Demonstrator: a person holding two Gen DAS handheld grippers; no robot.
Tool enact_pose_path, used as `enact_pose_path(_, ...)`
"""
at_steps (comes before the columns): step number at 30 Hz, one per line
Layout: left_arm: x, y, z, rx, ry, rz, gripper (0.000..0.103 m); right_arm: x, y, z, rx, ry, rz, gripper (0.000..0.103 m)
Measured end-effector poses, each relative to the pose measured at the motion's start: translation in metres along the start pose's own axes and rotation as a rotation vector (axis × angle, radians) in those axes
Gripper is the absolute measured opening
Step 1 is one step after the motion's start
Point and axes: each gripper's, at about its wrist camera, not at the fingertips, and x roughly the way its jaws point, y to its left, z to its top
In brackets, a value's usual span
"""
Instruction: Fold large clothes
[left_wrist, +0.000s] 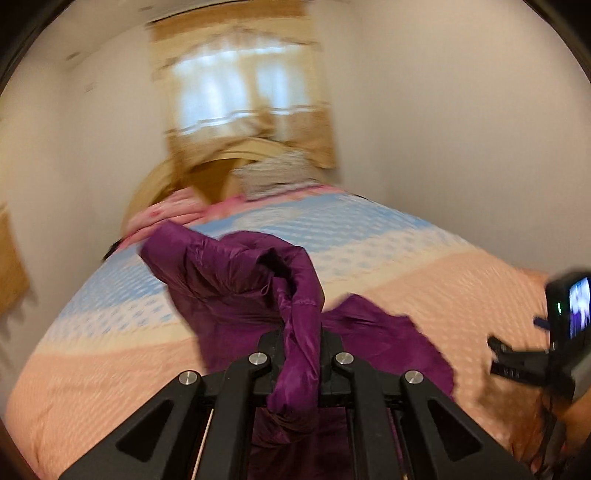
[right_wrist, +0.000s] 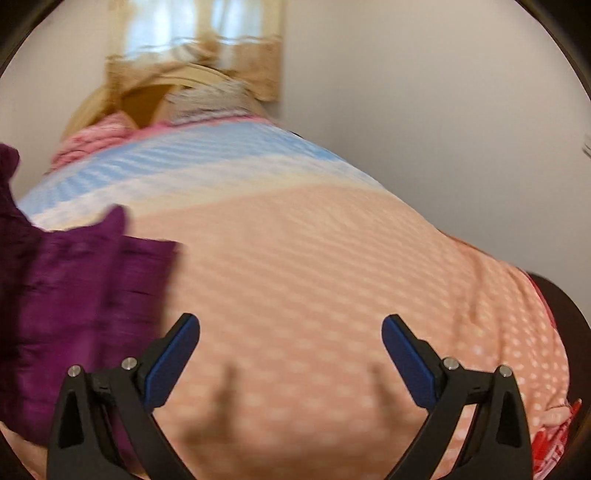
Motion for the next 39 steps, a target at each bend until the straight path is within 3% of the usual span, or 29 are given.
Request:
enact_pose_path(5, 0.031, -0.081, -0.022, 0.191, 0.056, -0.086, 0.006, 0.003, -0.037, -0.009, 0.075, 0.021, -0.049, 0.098)
enact_pose_path(8, 0.051, -0.119, -0.048, 0.295, 0.135, -0.145, 0.006, 0.004, -0.049, -0.012, 0.098, 0.027, -0.055, 0.098)
enact_pose_path(11, 0.057, -0.139, -0.07, 0.388, 0.142, -0.13, 0.007, 0.004, -0.056, -0.017, 0.105, 0.037, -0.044, 0.098)
enact_pose_path(14, 0.051, -0.145, -0.072, 0.409, 0.107, -0.118, 0.016, 0.01, -0.051, -0.02, 0.105, 0.044, -0.033, 0.098)
enact_pose_path(17, 0.037, -0.155, -0.068, 0.439, 0.085, -0.118, 0.041, 0.011, -0.049, -0.022, 0.108, 0.045, -0.032, 0.098)
enact_pose_path(19, 0.017, -0.16, -0.059, 0.452, 0.011, -0.117, 0.069, 0.011, -0.049, -0.023, 0.109, 0.043, -0.032, 0.098)
enact_pose_path(20, 0.008, -0.162, -0.056, 0.449, -0.014, -0.126, 0.078, 0.009, -0.051, -0.023, 0.111, 0.041, -0.035, 0.098)
enact_pose_path(21, -0.005, -0.162, -0.052, 0.439, -0.04, -0.139, 0.09, 0.009, -0.051, -0.022, 0.113, 0.037, -0.038, 0.098)
enact_pose_path(23, -0.028, -0.154, -0.044, 0.419, -0.083, -0.168, 0.091, 0.008, -0.051, -0.019, 0.117, 0.034, -0.035, 0.094)
enact_pose_path(25, -0.039, -0.134, -0.036, 0.385, -0.088, -0.158, 0.091, 0.003, -0.049, -0.013, 0.112, 0.033, -0.025, 0.08)
enact_pose_path(27, -0.041, -0.104, -0.027, 0.305, -0.079, -0.133, 0.091, -0.005, -0.043, -0.003, 0.105, 0.026, -0.001, 0.074)
enact_pose_path(29, -0.03, -0.068, -0.016, 0.212, -0.04, -0.078, 0.091, -0.013, -0.03, 0.014, 0.099, 0.017, 0.04, 0.071)
enact_pose_path(32, 0.011, 0.006, -0.006, 0.039, 0.075, 0.113, 0.091, -0.029, 0.005, 0.043, 0.051, -0.021, 0.095, 0.066)
enact_pose_path(36, 0.057, 0.086, -0.008, -0.182, 0.175, 0.301, 0.091, -0.056, 0.08, 0.093, -0.045, -0.064, 0.204, 0.055)
enact_pose_path(39, 0.083, 0.121, -0.012, -0.319, 0.245, 0.316, 0.091, -0.062, 0.136, 0.12, -0.098, -0.078, 0.227, 0.045)
